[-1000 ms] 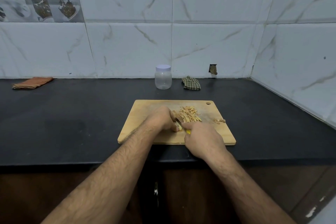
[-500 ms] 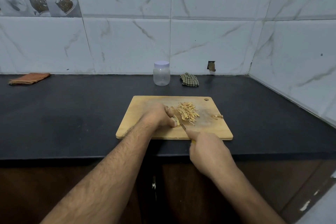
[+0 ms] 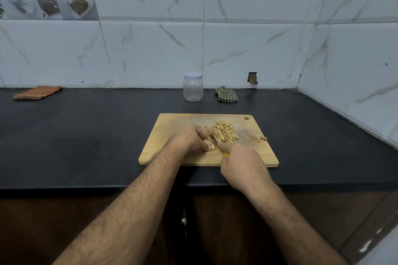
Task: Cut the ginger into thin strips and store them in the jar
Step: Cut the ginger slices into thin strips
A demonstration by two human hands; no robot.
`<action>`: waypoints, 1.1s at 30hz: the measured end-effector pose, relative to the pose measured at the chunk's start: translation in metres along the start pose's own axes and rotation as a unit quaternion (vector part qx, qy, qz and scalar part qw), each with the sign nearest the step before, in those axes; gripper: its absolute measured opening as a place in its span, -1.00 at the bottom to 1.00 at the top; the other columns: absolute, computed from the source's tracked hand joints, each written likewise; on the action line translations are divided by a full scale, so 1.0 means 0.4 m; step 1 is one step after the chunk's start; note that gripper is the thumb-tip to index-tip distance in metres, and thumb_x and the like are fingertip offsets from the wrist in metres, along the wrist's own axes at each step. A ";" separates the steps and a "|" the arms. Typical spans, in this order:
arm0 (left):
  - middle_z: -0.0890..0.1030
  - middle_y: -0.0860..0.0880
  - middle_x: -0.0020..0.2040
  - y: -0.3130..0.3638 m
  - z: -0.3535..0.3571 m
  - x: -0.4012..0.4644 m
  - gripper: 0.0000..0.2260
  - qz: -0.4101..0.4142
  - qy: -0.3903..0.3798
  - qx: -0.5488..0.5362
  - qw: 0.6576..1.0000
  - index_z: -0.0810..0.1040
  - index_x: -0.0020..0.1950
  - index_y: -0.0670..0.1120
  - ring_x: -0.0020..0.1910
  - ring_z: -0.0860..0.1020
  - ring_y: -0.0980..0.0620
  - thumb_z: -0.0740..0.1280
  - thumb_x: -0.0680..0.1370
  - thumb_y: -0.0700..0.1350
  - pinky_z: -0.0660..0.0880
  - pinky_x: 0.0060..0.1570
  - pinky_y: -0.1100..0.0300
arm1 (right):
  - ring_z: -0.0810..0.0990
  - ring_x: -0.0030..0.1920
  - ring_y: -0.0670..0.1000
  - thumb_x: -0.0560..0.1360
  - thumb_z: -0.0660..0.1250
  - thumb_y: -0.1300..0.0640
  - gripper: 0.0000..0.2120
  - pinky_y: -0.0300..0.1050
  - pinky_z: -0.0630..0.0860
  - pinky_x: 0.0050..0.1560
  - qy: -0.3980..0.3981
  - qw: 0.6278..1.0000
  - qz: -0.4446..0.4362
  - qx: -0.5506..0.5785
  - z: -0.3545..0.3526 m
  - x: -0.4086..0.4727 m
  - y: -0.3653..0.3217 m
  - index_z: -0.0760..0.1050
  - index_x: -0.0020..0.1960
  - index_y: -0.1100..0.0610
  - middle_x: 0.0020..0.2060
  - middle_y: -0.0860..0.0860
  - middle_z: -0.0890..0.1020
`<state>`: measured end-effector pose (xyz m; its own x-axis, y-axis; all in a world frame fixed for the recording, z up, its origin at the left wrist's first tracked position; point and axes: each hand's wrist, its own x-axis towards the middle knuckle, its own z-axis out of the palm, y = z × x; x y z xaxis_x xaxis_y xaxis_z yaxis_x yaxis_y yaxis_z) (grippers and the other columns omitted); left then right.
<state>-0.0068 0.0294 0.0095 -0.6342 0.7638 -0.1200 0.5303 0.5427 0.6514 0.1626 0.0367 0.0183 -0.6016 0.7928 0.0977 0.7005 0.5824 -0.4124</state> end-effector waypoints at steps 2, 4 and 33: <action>0.65 0.08 0.10 0.000 0.001 0.001 -0.61 0.000 0.001 -0.002 1.000 0.65 0.10 0.06 0.15 0.55 0.07 0.62 0.31 -0.03 0.46 0.25 0.11 | 0.57 0.15 0.02 0.59 0.21 0.18 -0.49 -0.10 0.56 0.07 -0.006 1.000 0.000 0.004 0.002 0.007 -0.005 0.36 0.49 -0.15 0.32 -0.02 0.55; 0.66 0.07 0.10 0.001 0.002 0.001 -0.60 0.000 0.001 -0.007 1.000 0.65 0.12 0.05 0.15 0.55 0.07 0.63 0.31 -0.04 0.45 0.26 0.10 | 0.56 0.17 0.02 0.59 0.22 0.18 -0.50 -0.06 0.56 0.12 -0.016 1.000 0.003 0.004 0.004 0.014 -0.011 0.36 0.49 -0.15 0.34 -0.02 0.53; 0.66 0.07 0.06 0.005 -0.001 -0.016 -0.67 -0.001 0.002 -0.018 1.000 0.66 0.04 0.05 0.11 0.57 0.06 0.62 0.32 -0.08 0.49 0.23 0.09 | 0.54 0.20 0.08 0.58 0.14 0.25 -0.47 0.00 0.55 0.14 -0.024 1.000 0.000 -0.015 0.005 -0.029 0.014 0.34 0.49 -0.11 0.25 0.04 0.57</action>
<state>-0.0019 0.0255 0.0117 -0.6384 0.7605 -0.1185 0.5077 0.5318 0.6778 0.1726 0.0304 0.0132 -0.6191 0.7835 0.0543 0.7107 0.5883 -0.3858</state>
